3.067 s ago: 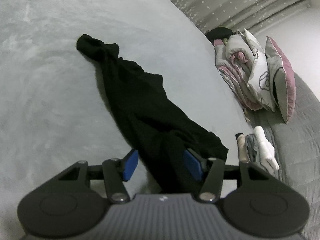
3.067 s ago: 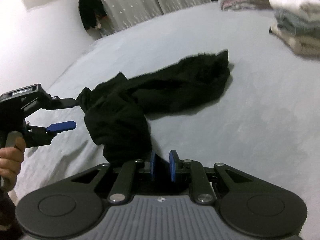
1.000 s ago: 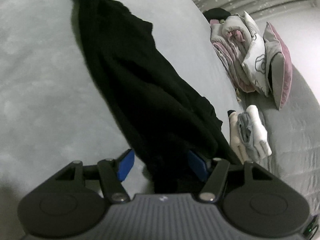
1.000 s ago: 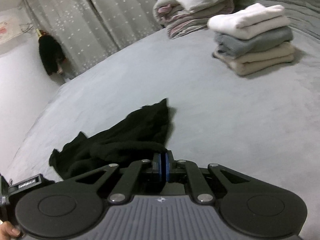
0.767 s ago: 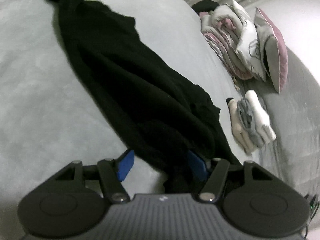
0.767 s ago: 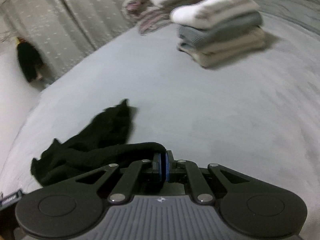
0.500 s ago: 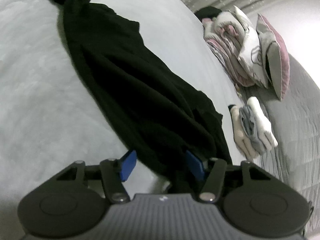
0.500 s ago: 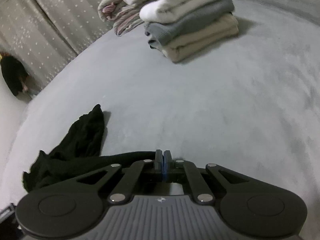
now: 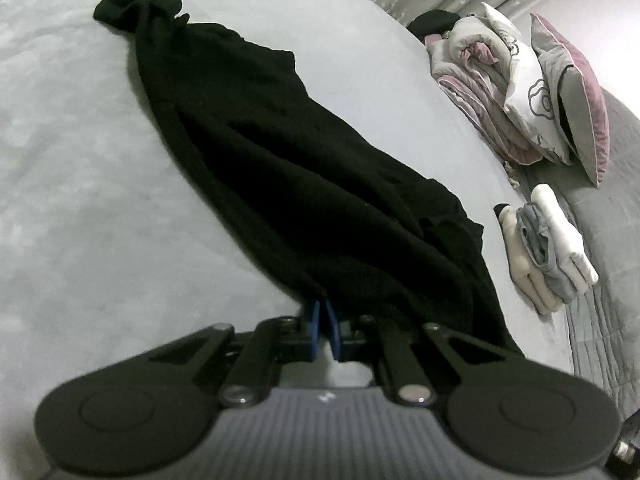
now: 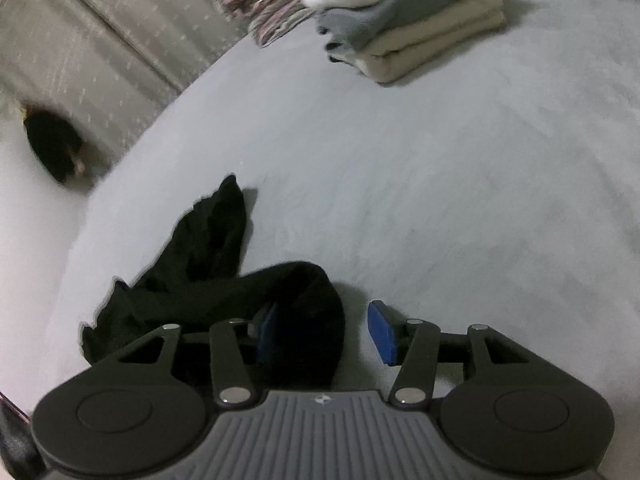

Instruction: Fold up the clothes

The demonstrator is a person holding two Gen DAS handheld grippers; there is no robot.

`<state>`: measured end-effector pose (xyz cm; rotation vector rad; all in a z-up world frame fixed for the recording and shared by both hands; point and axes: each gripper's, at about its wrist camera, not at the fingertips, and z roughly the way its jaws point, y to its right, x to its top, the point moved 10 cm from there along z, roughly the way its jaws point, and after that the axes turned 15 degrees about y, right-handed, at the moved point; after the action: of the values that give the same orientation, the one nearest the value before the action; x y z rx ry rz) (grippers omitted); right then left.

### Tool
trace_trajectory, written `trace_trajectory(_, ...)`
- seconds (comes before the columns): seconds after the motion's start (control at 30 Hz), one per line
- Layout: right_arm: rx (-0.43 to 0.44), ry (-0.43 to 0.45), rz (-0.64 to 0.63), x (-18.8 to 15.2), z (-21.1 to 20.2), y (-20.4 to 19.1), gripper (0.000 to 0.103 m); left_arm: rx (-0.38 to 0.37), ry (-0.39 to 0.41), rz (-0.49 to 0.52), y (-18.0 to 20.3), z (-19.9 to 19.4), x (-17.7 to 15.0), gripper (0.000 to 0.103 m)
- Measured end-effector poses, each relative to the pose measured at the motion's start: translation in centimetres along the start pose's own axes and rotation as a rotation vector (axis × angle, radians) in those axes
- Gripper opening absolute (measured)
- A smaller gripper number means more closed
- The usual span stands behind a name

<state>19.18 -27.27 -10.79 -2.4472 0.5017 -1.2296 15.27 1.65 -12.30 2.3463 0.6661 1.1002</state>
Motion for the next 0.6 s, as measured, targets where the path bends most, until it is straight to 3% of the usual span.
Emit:
trace_trajectory(0.03, -0.008, 0.004, -0.037, -0.2, -0.1, -0.2, 0.024, 0.009, -0.008, 0.017, -0.1, -0.3, 0.0, 0.005)
trace_trajectory(0.1, -0.016, -0.012, -0.08, -0.8, -0.3, -0.6, 0.01, 0.031, -0.021, 0.056, -0.3, -1.1, 0.2, 0.005)
trace_trajectory(0.27, 0.015, 0.01, -0.119, -0.8, -2.8, -1.5, 0.007, 0.092, -0.023, 0.136, -1.5, -4.3, 1.6, 0.005)
trace_trajectory(0.6, 0.09, 0.065, -0.089, -0.4, -8.7, -2.7, 0.007, 0.147, 0.024, 0.153, -5.1, -12.0, 4.7, 0.005)
